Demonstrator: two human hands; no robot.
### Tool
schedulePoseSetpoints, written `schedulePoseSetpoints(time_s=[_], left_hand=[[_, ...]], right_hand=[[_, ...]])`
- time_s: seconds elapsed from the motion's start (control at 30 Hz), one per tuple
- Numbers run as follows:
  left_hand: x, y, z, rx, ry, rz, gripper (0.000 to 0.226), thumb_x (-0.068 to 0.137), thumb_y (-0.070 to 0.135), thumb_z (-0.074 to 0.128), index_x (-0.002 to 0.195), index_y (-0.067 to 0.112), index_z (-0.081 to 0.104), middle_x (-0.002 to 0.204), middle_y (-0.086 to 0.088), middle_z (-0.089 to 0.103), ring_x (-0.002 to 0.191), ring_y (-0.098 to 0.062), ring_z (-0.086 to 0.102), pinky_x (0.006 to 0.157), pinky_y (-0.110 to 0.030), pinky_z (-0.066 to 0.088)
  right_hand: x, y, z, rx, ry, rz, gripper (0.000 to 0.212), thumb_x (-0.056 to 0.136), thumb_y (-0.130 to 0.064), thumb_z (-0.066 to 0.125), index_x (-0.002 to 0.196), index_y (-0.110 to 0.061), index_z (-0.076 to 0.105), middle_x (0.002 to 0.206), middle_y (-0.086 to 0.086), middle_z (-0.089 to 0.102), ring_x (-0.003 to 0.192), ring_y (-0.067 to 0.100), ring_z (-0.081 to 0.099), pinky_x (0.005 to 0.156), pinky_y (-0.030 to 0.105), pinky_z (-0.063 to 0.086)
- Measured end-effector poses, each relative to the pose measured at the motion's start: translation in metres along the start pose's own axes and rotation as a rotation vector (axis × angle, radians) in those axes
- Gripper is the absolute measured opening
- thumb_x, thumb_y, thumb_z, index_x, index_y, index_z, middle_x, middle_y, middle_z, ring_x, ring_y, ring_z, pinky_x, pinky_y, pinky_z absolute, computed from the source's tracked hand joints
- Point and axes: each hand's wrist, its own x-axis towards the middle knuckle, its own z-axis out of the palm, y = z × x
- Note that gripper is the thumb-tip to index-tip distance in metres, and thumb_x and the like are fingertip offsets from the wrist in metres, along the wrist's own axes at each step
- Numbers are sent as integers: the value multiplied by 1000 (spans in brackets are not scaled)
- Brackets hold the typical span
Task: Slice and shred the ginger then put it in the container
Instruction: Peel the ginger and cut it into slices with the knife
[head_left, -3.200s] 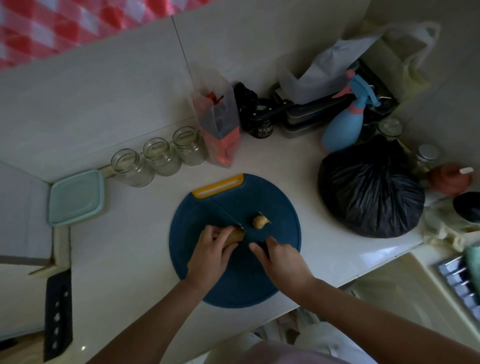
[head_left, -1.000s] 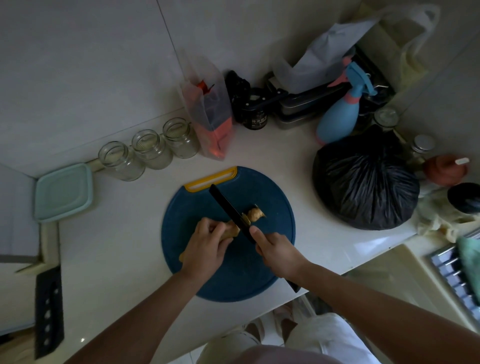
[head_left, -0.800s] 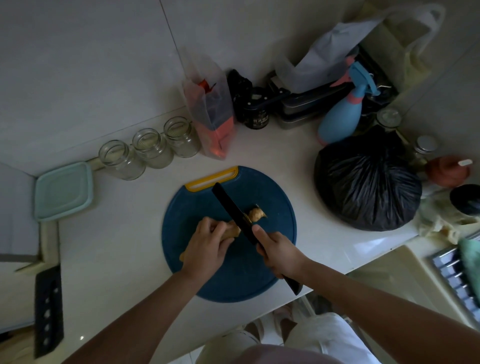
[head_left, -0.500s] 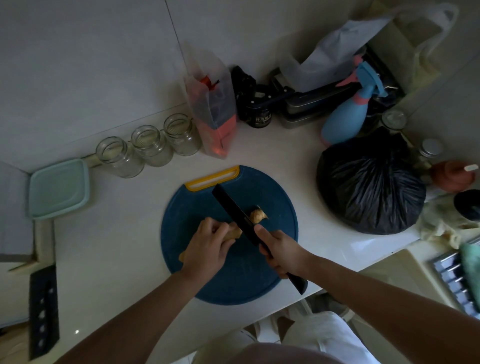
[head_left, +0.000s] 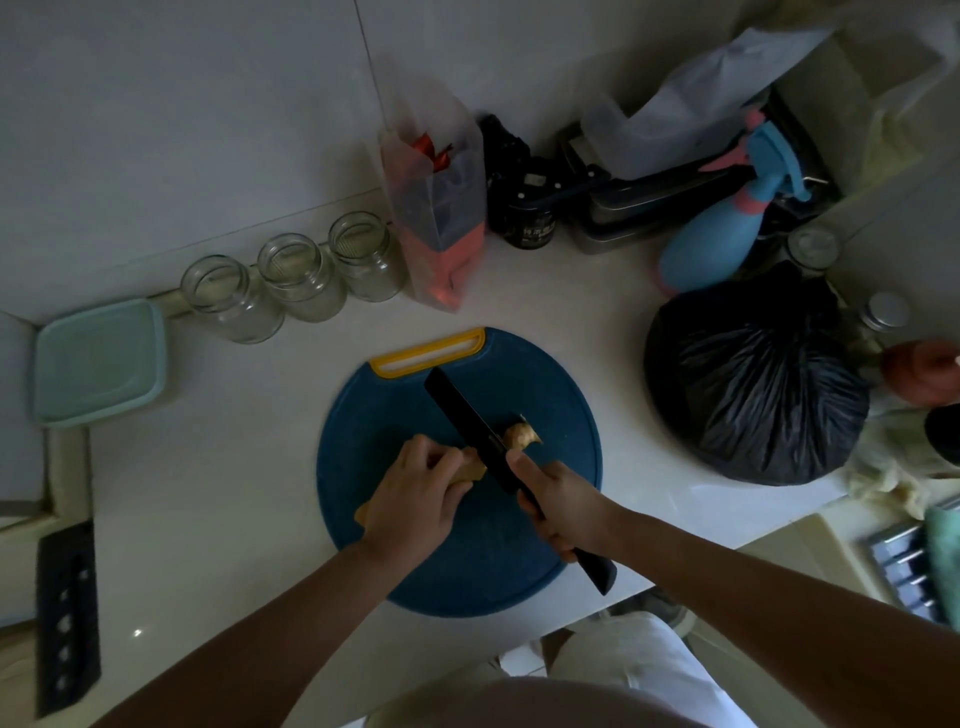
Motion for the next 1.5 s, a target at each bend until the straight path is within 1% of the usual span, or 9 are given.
schedulePoseSetpoints(time_s=[0.33, 0.4, 0.53, 0.9, 0.97, 1.07, 1.13, 1.23, 1.5], left_hand=[[0, 2, -1, 7, 30, -2, 42, 73, 19, 80, 103, 24, 51, 89, -2, 47, 80, -13, 46, 57, -16, 35], [0, 1, -1, 12, 24, 1, 40, 74, 19, 79, 103, 24, 52, 89, -2, 47, 79, -15, 49, 57, -16, 35], [-1, 0, 0, 32, 25, 0, 32, 74, 20, 78, 98, 18, 57, 89, -4, 48, 76, -19, 55, 57, -17, 36], [-4, 2, -2, -23, 64, -31, 36, 78, 20, 75, 101, 22, 46, 92, -6, 49, 79, -20, 55, 55, -21, 40], [-6, 2, -3, -18, 80, -22, 34, 81, 24, 69, 104, 23, 45, 93, -7, 48, 80, -18, 52, 54, -22, 42], [-7, 1, -1, 12, 96, 11, 29, 83, 29, 62, 107, 21, 48, 95, -6, 46, 83, -16, 46, 55, -22, 42], [-7, -1, 1, 22, 85, 19, 27, 83, 29, 61, 105, 17, 52, 95, -6, 45, 84, -17, 46, 54, -24, 45], [-7, -1, 1, 39, 73, 19, 25, 83, 27, 63, 102, 13, 56, 94, -6, 46, 83, -18, 49, 54, -24, 47], [-6, 1, -2, 15, 71, 20, 26, 81, 23, 68, 94, 17, 47, 92, -6, 46, 81, -19, 50, 53, -22, 43]], right_hand=[[10, -3, 11, -87, 80, -71, 59, 100, -57, 25, 61, -14, 35, 47, 2, 36, 29, 11, 34, 34, 19, 33], [16, -4, 14, -112, 96, -75, 58, 100, -57, 24, 63, -14, 36, 50, 3, 38, 30, 9, 37, 39, 22, 36], [23, -3, 24, -205, 184, -148, 56, 101, -55, 21, 65, -16, 41, 61, 3, 46, 53, 13, 44, 66, 33, 42], [10, 9, 25, -285, 278, -186, 57, 101, -54, 24, 65, -14, 44, 67, 6, 51, 61, 17, 49, 69, 32, 39], [3, 21, 18, -180, 278, -148, 58, 100, -56, 27, 63, -14, 42, 61, 3, 48, 54, 14, 47, 66, 31, 39], [-7, 28, 8, 39, 215, -102, 57, 97, -60, 33, 62, -15, 36, 50, -2, 36, 36, 9, 33, 43, 23, 33], [-11, 24, 6, 96, 170, -98, 56, 97, -61, 34, 63, -16, 34, 48, -2, 30, 34, 10, 26, 36, 19, 27], [-13, 16, 5, 103, 112, -100, 57, 96, -63, 34, 62, -16, 33, 45, -3, 29, 34, 12, 26, 37, 19, 26], [-14, 13, 5, 79, 66, -102, 58, 96, -63, 31, 62, -16, 34, 44, -4, 31, 36, 13, 27, 38, 19, 28]])
